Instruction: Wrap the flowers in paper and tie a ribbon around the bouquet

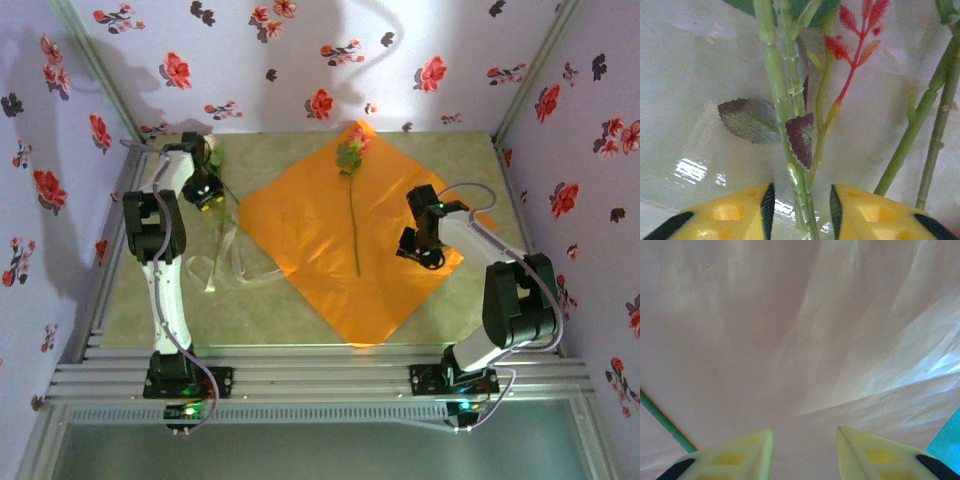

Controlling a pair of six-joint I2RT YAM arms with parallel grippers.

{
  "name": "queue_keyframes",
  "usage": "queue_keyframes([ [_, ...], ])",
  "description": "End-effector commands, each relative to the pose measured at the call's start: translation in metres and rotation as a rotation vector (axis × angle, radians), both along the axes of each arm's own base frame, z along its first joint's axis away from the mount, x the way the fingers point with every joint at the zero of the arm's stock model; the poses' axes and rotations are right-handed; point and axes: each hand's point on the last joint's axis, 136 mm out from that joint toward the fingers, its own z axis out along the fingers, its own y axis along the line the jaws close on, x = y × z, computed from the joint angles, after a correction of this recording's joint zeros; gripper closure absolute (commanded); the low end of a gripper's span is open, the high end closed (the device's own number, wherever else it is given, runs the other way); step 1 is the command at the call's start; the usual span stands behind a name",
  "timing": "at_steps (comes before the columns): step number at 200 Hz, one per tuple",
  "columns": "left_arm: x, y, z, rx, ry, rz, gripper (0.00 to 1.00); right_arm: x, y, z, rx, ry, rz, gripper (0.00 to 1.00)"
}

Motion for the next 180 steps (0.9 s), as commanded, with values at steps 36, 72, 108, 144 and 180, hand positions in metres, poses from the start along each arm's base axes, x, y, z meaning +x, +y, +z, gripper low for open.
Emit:
queue_keyframes([
  [36, -0.002, -0.017, 0.064, 0.115, -0.082, -0.189, 0.64, -0.005, 0.002, -0.003, 0.003, 0.013, 0.014, 0.61],
  [72, 0.008, -0.029, 0.042, 0.123, -0.054, -0.286, 0.75, -0.006, 0.002, -0.006, 0.004, 0.021, 0.016, 0.61],
  [108, 0.012, -0.025, 0.030, 0.153, -0.034, -0.280, 0.66, -0.005, 0.002, -0.005, 0.005, 0.019, 0.014, 0.61],
  [144, 0.031, -0.028, 0.028, 0.140, -0.083, -0.214, 0.65, -0.008, 0.002, -0.006, 0.003, 0.026, 0.013, 0.61],
  [180, 0.041, -0.040, 0.019, 0.097, -0.071, -0.134, 0.68, -0.011, 0.000, -0.008, -0.003, 0.035, 0.015, 0.61],
])
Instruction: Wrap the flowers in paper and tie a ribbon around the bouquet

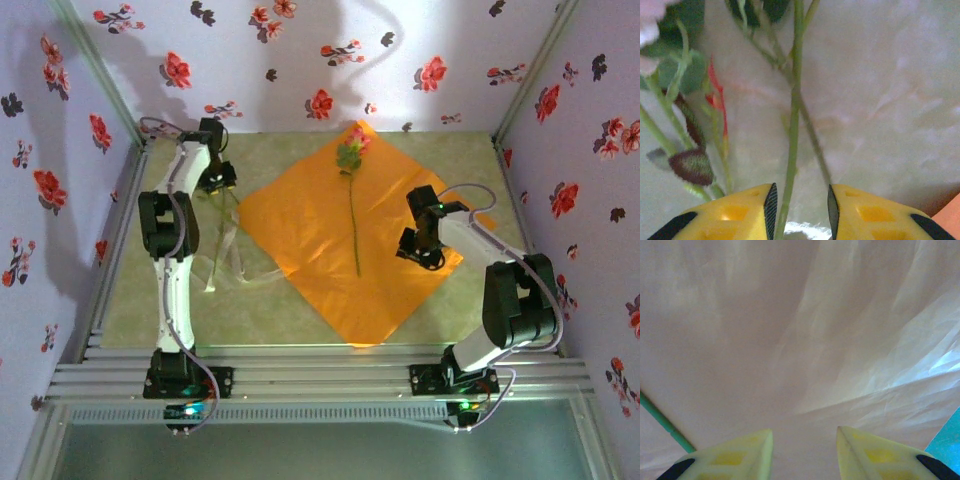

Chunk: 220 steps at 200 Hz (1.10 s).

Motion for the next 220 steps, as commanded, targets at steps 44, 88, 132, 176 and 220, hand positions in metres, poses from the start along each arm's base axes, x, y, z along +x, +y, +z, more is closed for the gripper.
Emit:
queue_keyframes([
  [44, -0.008, -0.016, -0.016, -0.059, 0.062, 0.140, 0.67, -0.010, -0.001, -0.007, -0.009, 0.027, 0.010, 0.61],
  [88, -0.005, -0.024, -0.031, -0.109, 0.078, 0.167, 0.67, -0.011, -0.001, -0.008, -0.006, 0.027, 0.012, 0.61],
  [132, -0.013, -0.019, -0.053, -0.078, 0.141, 0.165, 0.70, -0.010, -0.001, -0.008, -0.006, 0.029, 0.012, 0.61],
  [176, -0.012, -0.019, -0.050, -0.063, 0.127, 0.138, 0.97, -0.012, -0.001, -0.010, -0.010, 0.035, 0.013, 0.61],
  [220, -0.006, -0.018, 0.013, 0.009, -0.004, 0.098, 1.00, -0.015, -0.003, -0.007, -0.014, 0.022, 0.021, 0.61],
])
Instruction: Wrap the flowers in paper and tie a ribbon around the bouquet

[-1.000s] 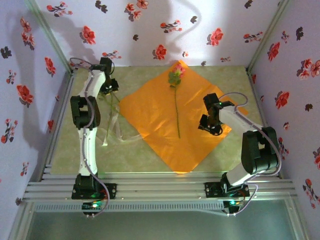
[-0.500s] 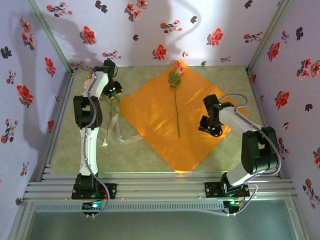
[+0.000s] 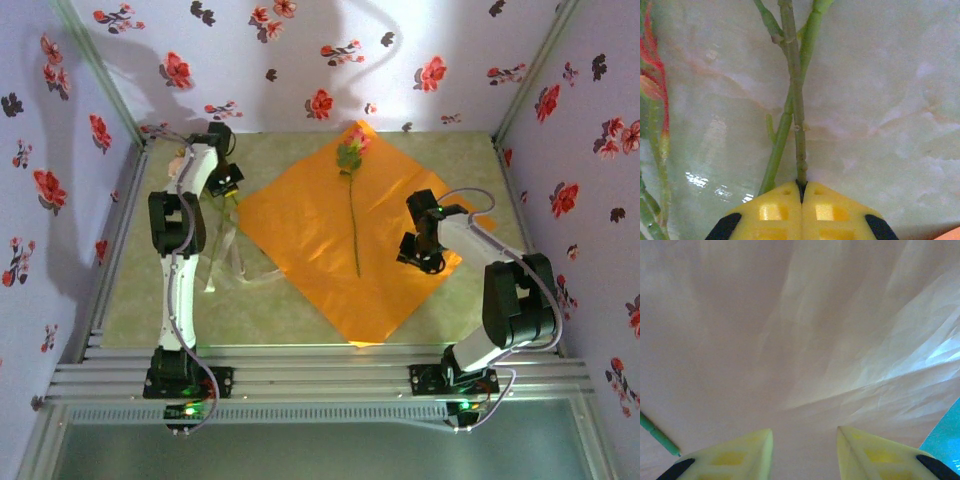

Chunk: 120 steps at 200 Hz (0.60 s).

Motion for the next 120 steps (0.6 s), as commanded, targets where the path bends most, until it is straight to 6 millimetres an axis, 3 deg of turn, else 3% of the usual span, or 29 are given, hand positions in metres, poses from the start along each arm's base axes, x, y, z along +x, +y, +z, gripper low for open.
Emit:
queue_keyframes([
  [1, -0.003, 0.000, 0.042, 0.069, -0.065, -0.041, 1.00, -0.005, -0.001, 0.002, -0.005, -0.008, 0.021, 0.61],
  [41, -0.012, 0.002, 0.099, 0.204, -0.148, -0.081, 1.00, -0.008, -0.002, 0.000, -0.009, -0.003, 0.021, 0.61],
  [94, -0.033, 0.020, 0.152, 0.391, -0.199, -0.086, 1.00, -0.006, -0.001, 0.002, -0.004, -0.012, 0.022, 0.61],
  [120, -0.042, 0.022, 0.174, 0.399, -0.239, -0.083, 1.00, -0.008, -0.001, 0.001, -0.003, -0.011, 0.023, 0.61],
])
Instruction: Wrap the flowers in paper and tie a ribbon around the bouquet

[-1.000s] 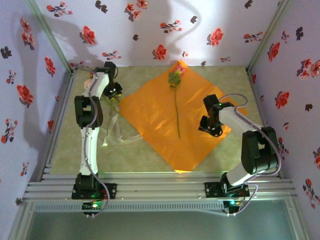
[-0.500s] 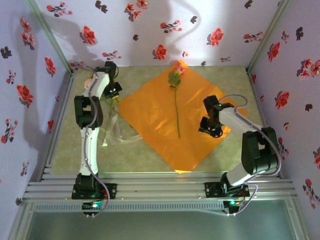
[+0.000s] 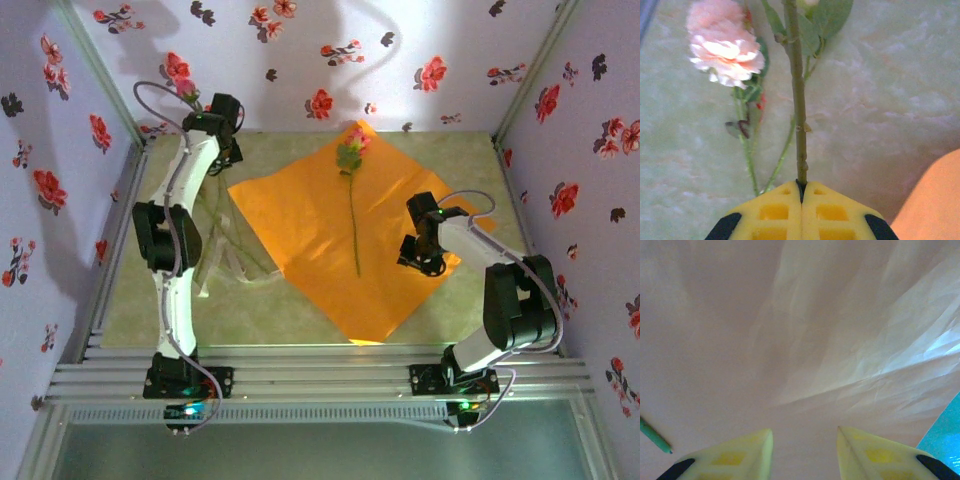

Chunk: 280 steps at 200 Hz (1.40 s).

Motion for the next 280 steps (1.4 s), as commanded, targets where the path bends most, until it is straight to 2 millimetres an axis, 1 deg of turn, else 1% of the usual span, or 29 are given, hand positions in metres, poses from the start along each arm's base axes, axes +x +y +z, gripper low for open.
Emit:
queue_keyframes([
  [1, -0.018, 0.017, 0.022, 0.090, -0.003, 0.012, 1.00, -0.003, 0.000, 0.003, -0.001, -0.017, 0.017, 0.61],
  [11, -0.021, 0.014, 0.035, 0.086, -0.030, 0.004, 1.00, -0.003, 0.000, 0.004, 0.001, -0.019, 0.017, 0.61],
  [27, -0.027, 0.003, 0.063, 0.067, -0.099, -0.022, 1.00, -0.003, 0.000, 0.005, 0.000, -0.023, 0.020, 0.61],
  [35, -0.028, -0.011, 0.078, 0.031, -0.138, -0.064, 1.00, -0.003, 0.000, 0.005, 0.000, -0.023, 0.022, 0.61],
  [44, -0.029, -0.034, 0.090, -0.037, -0.182, -0.133, 1.00, -0.004, 0.000, 0.004, 0.002, -0.021, 0.022, 0.61],
  [49, -0.029, -0.050, 0.095, -0.092, -0.201, -0.179, 1.00, -0.005, 0.001, 0.003, 0.004, -0.021, 0.022, 0.61],
  [54, -0.030, -0.073, 0.098, -0.161, -0.217, -0.244, 1.00, -0.005, 0.001, 0.002, 0.006, -0.019, 0.020, 0.61],
  [67, -0.032, -0.143, 0.101, -0.397, -0.247, -0.427, 1.00, -0.007, 0.002, -0.001, 0.015, -0.017, 0.014, 0.61],
  [75, -0.038, -0.183, 0.097, -0.507, -0.235, -0.510, 1.00, -0.008, 0.003, -0.002, 0.022, -0.016, 0.011, 0.61],
  [84, -0.046, -0.224, 0.091, -0.570, -0.218, -0.596, 1.00, -0.009, 0.003, -0.004, 0.024, -0.013, 0.006, 0.61],
  [98, -0.054, -0.278, 0.077, -0.686, -0.189, -0.671, 1.00, -0.010, 0.003, -0.005, 0.029, -0.011, 0.001, 0.61],
  [110, -0.055, -0.318, 0.070, -0.815, -0.193, -0.687, 1.00, -0.010, 0.003, -0.004, 0.030, -0.014, -0.001, 0.61],
  [124, -0.055, -0.357, 0.065, -0.875, -0.228, -0.739, 1.00, -0.011, 0.002, -0.003, 0.030, -0.017, -0.003, 0.61],
  [144, -0.044, -0.395, 0.043, -0.970, -0.218, -0.741, 1.00, -0.014, 0.001, -0.005, 0.039, -0.020, -0.014, 0.61],
  [148, -0.040, -0.401, 0.041, -0.994, -0.223, -0.739, 1.00, -0.014, 0.001, -0.005, 0.040, -0.021, -0.014, 0.61],
  [164, -0.030, -0.421, 0.020, -1.040, -0.226, -0.733, 1.00, -0.016, 0.001, -0.006, 0.043, -0.019, -0.016, 0.61],
  [175, -0.025, -0.431, 0.006, -1.064, -0.218, -0.732, 1.00, -0.017, 0.000, -0.007, 0.041, -0.017, -0.017, 0.61],
  [177, -0.025, -0.432, 0.001, -1.066, -0.210, -0.728, 1.00, -0.017, 0.000, -0.007, 0.041, -0.016, -0.017, 0.61],
  [196, -0.026, -0.445, -0.029, -1.076, -0.157, -0.732, 1.00, -0.015, 0.000, -0.008, 0.040, -0.018, -0.014, 0.61],
  [205, -0.027, -0.448, -0.041, -1.064, -0.136, -0.736, 1.00, -0.015, -0.001, -0.007, 0.039, -0.017, -0.013, 0.61],
  [227, -0.034, -0.455, -0.062, -1.051, -0.095, -0.765, 1.00, -0.014, -0.001, -0.006, 0.040, -0.021, -0.016, 0.61],
  [241, -0.037, -0.455, -0.076, -1.025, -0.066, -0.769, 1.00, -0.014, -0.001, -0.006, 0.042, -0.020, -0.019, 0.61],
  [257, -0.035, -0.450, -0.090, -0.986, -0.052, -0.751, 1.00, -0.015, 0.000, -0.007, 0.047, -0.015, -0.019, 0.61],
  [264, -0.034, -0.449, -0.092, -0.968, -0.053, -0.745, 0.88, -0.016, 0.000, -0.008, 0.048, -0.011, -0.018, 0.61],
  [270, -0.033, -0.446, -0.093, -0.954, -0.053, -0.736, 0.81, -0.016, 0.000, -0.008, 0.049, -0.009, -0.017, 0.61],
  [271, -0.033, -0.446, -0.093, -0.954, -0.052, -0.736, 0.79, -0.016, 0.000, -0.008, 0.049, -0.010, -0.018, 0.61],
  [273, -0.033, -0.446, -0.092, -0.949, -0.053, -0.735, 0.78, -0.017, 0.000, -0.009, 0.049, -0.009, -0.017, 0.61],
  [280, -0.031, -0.444, -0.089, -0.938, -0.058, -0.734, 0.67, -0.017, 0.001, -0.009, 0.050, -0.008, -0.016, 0.61],
])
